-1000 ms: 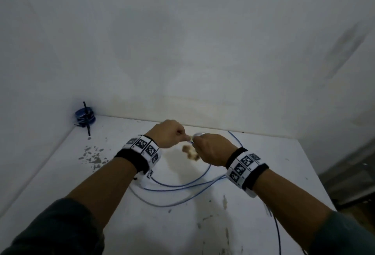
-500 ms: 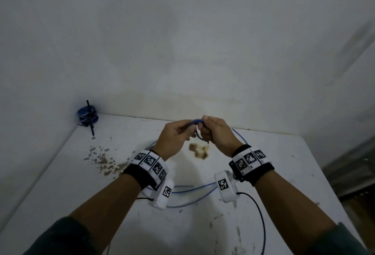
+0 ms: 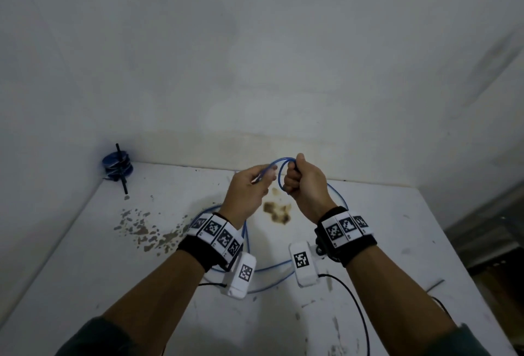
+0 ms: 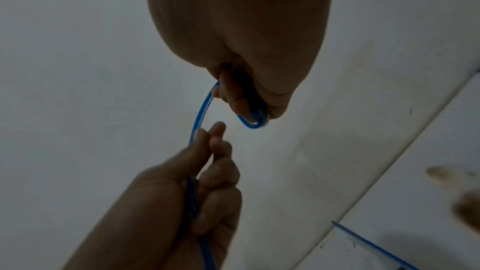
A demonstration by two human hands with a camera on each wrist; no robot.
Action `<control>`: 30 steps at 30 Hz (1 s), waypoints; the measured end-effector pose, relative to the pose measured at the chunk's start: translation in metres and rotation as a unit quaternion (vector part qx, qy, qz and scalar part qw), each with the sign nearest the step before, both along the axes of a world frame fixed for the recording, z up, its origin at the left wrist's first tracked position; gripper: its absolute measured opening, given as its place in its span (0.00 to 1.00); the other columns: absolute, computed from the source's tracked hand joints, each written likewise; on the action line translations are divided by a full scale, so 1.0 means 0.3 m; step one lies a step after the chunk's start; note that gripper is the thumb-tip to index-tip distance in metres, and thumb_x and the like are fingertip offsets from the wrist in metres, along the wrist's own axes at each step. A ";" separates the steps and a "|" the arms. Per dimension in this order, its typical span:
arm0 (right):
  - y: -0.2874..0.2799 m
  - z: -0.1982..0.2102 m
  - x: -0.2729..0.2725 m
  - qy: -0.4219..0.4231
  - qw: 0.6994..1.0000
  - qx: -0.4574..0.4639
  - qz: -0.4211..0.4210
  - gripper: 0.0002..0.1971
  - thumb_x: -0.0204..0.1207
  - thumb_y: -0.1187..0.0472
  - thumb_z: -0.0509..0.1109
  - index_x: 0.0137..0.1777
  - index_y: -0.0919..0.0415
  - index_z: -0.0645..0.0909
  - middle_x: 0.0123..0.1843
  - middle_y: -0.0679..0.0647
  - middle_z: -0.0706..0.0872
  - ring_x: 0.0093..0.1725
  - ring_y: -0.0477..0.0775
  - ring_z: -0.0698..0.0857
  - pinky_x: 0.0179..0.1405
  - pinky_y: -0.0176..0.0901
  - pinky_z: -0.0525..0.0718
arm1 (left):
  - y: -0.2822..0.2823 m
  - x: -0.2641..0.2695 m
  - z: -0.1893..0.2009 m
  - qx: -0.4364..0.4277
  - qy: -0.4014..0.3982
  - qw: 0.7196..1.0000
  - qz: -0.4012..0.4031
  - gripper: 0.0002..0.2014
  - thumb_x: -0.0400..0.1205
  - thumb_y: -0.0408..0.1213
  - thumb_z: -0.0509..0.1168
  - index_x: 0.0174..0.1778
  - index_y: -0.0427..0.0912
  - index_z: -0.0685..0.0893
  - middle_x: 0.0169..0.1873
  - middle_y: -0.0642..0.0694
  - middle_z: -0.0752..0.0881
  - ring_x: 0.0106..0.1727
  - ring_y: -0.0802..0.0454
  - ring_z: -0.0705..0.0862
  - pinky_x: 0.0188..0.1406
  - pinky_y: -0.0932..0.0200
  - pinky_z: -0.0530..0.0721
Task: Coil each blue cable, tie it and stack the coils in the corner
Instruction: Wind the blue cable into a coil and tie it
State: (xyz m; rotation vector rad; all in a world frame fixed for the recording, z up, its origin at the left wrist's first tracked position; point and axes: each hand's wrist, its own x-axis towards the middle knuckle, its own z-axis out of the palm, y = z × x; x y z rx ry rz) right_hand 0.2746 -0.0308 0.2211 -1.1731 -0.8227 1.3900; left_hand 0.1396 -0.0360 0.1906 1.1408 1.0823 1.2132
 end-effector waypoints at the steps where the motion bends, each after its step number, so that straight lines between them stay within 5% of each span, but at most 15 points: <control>1: 0.000 0.003 -0.002 0.020 1.000 -0.004 0.001 0.21 0.91 0.52 0.52 0.36 0.60 0.71 0.25 0.48 0.60 0.24 0.48 0.58 0.26 0.40 0.60 | -0.004 0.009 0.001 -0.002 -0.001 1.000 -0.016 0.06 0.86 0.39 0.66 0.54 0.50 0.88 0.37 0.48 0.82 0.26 0.56 0.70 0.22 0.66 0.69; 6: -0.002 0.020 -0.012 0.015 0.998 0.004 0.053 0.22 0.91 0.50 0.53 0.38 0.62 0.73 0.26 0.49 0.62 0.25 0.49 0.61 0.29 0.41 0.66 | -0.012 0.039 -0.027 -0.002 0.038 0.998 0.049 0.06 0.83 0.36 0.69 0.47 0.42 0.92 0.22 0.57 0.83 0.22 0.64 0.75 0.27 0.68 0.73; 10: -0.012 0.002 -0.005 -0.111 0.990 0.065 0.059 0.20 0.90 0.53 0.56 0.42 0.65 0.79 0.30 0.54 0.74 0.31 0.53 0.74 0.38 0.49 0.79 | 0.009 0.033 -0.024 -0.030 0.037 0.995 0.088 0.08 0.81 0.38 0.72 0.37 0.43 0.93 0.26 0.46 0.87 0.25 0.55 0.75 0.33 0.59 0.76; 13: -0.004 0.000 0.033 -0.272 0.957 0.080 0.067 0.12 0.86 0.57 0.64 0.45 0.62 0.84 0.33 0.52 0.84 0.35 0.50 0.82 0.40 0.54 0.83 | 0.028 -0.002 -0.001 -0.039 0.050 0.995 0.074 0.10 0.81 0.40 0.72 0.40 0.37 0.93 0.29 0.45 0.85 0.22 0.58 0.72 0.24 0.66 0.72; 15: 0.002 0.004 0.063 -0.313 0.944 0.082 0.071 0.09 0.85 0.60 0.67 0.48 0.61 0.88 0.34 0.51 0.84 0.33 0.44 0.81 0.36 0.43 0.82 | 0.034 -0.026 0.011 -0.038 0.055 0.998 0.024 0.11 0.82 0.41 0.71 0.44 0.35 0.92 0.30 0.43 0.82 0.23 0.56 0.68 0.21 0.67 0.68; 17: 0.000 0.011 0.076 -0.311 0.944 0.087 0.063 0.08 0.83 0.61 0.70 0.48 0.62 0.90 0.34 0.52 0.85 0.30 0.41 0.80 0.32 0.32 0.77 | 0.034 -0.037 0.017 -0.048 0.051 0.997 -0.026 0.11 0.84 0.41 0.68 0.46 0.39 0.92 0.31 0.46 0.82 0.24 0.55 0.67 0.20 0.65 0.65; 21: -0.011 0.041 0.079 -0.238 0.965 0.062 0.091 0.09 0.80 0.60 0.74 0.46 0.66 0.91 0.34 0.61 0.85 0.26 0.50 0.76 0.24 0.38 0.74 | 0.034 -0.038 0.021 -0.050 -0.013 0.997 -0.064 0.14 0.86 0.45 0.64 0.49 0.40 0.91 0.34 0.50 0.83 0.25 0.55 0.67 0.22 0.63 0.61; 26: -0.013 0.070 0.088 -0.208 0.970 0.035 0.119 0.12 0.78 0.58 0.76 0.45 0.69 0.89 0.37 0.62 0.88 0.28 0.49 0.80 0.28 0.37 0.82 | 0.045 -0.025 0.024 -0.058 -0.010 0.998 -0.022 0.20 0.86 0.53 0.62 0.43 0.43 0.91 0.28 0.47 0.81 0.22 0.56 0.67 0.21 0.62 0.61; 30: -0.004 0.043 0.063 -0.140 0.989 0.030 0.039 0.14 0.79 0.59 0.74 0.48 0.75 0.87 0.37 0.61 0.88 0.29 0.52 0.82 0.33 0.38 0.86 | 0.043 -0.002 0.025 -0.067 -0.056 0.996 -0.034 0.11 0.85 0.44 0.66 0.45 0.41 0.88 0.31 0.48 0.81 0.26 0.54 0.70 0.20 0.64 0.63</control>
